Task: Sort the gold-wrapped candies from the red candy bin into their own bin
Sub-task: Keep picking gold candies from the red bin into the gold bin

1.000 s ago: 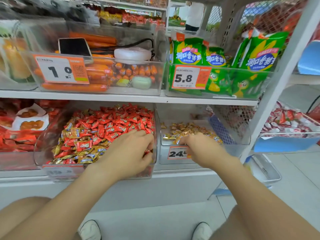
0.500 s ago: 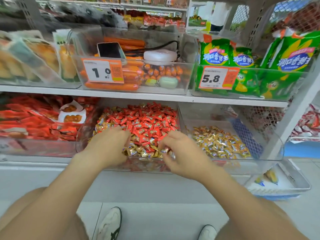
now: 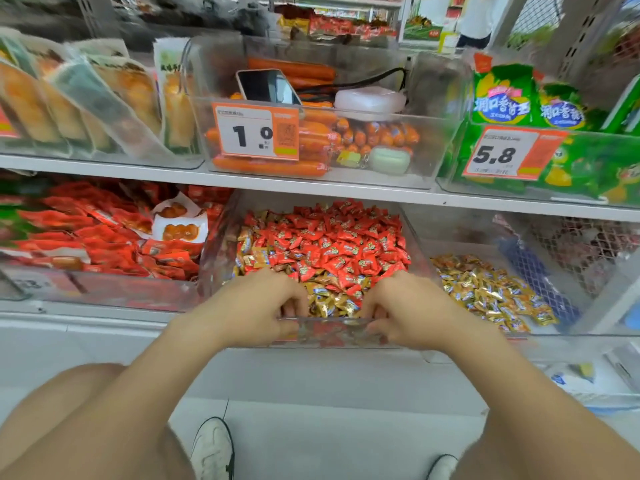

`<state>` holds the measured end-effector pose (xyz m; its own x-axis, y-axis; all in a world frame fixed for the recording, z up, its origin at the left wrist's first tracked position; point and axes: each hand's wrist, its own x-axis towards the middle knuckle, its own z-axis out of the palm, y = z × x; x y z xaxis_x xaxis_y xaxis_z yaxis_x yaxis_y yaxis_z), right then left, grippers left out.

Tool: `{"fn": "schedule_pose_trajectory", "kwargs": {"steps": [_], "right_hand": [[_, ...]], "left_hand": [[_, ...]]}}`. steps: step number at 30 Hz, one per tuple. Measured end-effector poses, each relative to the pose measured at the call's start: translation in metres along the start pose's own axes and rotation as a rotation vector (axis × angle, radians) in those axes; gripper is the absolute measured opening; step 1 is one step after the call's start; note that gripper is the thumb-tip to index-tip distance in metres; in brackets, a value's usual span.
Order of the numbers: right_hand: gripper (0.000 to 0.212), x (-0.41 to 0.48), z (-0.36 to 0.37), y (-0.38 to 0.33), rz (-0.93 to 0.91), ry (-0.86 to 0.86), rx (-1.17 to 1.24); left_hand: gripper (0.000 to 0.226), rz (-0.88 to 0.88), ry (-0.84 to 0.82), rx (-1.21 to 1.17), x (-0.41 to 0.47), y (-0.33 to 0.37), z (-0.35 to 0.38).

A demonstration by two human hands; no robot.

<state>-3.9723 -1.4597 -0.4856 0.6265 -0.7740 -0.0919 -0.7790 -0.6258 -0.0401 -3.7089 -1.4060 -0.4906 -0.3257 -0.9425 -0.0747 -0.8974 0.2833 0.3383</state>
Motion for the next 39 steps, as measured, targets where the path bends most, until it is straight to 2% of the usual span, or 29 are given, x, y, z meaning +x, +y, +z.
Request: {"fn": "schedule_pose_trajectory", "kwargs": {"steps": [3,5,6,8,9,11,13,18,22,25,29,33,35,39], "right_hand": [[0.014,0.001,-0.003,-0.007,0.008,0.031,-0.023],[0.015,0.008,-0.005,-0.013,0.003,0.125,0.029],[0.015,0.014,-0.005,-0.016,-0.014,0.182,0.116],[0.019,0.028,-0.005,-0.021,-0.081,0.239,0.297],[0.023,0.036,-0.005,-0.023,-0.128,0.207,0.325],[0.032,0.052,-0.001,-0.025,-0.223,0.081,0.276],[0.045,0.067,0.007,-0.03,-0.306,0.02,0.174],[0.05,0.087,0.017,-0.041,-0.373,0.053,0.025],[0.036,0.093,0.016,-0.04,-0.376,0.092,0.063],[0.021,0.095,0.017,-0.038,-0.329,0.132,0.162],[0.01,0.084,0.009,-0.027,-0.196,0.223,0.388],[0.008,0.067,0.007,-0.026,-0.076,0.247,0.555],[0.007,0.066,0.006,-0.028,0.007,0.246,0.76],[0.019,0.064,0.0,-0.026,0.187,0.265,1.194]], "left_hand": [[0.008,-0.067,0.138,-0.135,-0.009,-0.007,-0.005],[0.007,-0.18,0.281,-0.034,-0.009,-0.014,-0.004],[0.016,-0.249,0.301,0.025,-0.007,-0.017,-0.002],[0.044,-0.36,0.212,0.059,-0.001,-0.019,0.004],[0.059,-0.388,0.14,0.034,0.004,-0.019,0.006],[0.083,-0.398,0.025,-0.024,0.013,-0.017,0.004],[0.093,-0.402,0.0,-0.065,0.021,-0.018,-0.002],[0.068,-0.36,0.113,-0.023,0.025,-0.017,-0.01],[0.055,-0.284,0.102,-0.086,0.02,-0.015,-0.005],[0.052,-0.287,0.154,0.005,0.025,-0.012,0.001],[0.031,-0.196,0.145,0.147,0.033,-0.01,0.005],[0.013,-0.167,0.123,0.176,0.032,-0.015,0.005],[0.019,-0.145,0.097,0.176,0.03,-0.018,0.006],[0.023,-0.086,0.052,0.167,0.026,-0.02,0.005]]}}
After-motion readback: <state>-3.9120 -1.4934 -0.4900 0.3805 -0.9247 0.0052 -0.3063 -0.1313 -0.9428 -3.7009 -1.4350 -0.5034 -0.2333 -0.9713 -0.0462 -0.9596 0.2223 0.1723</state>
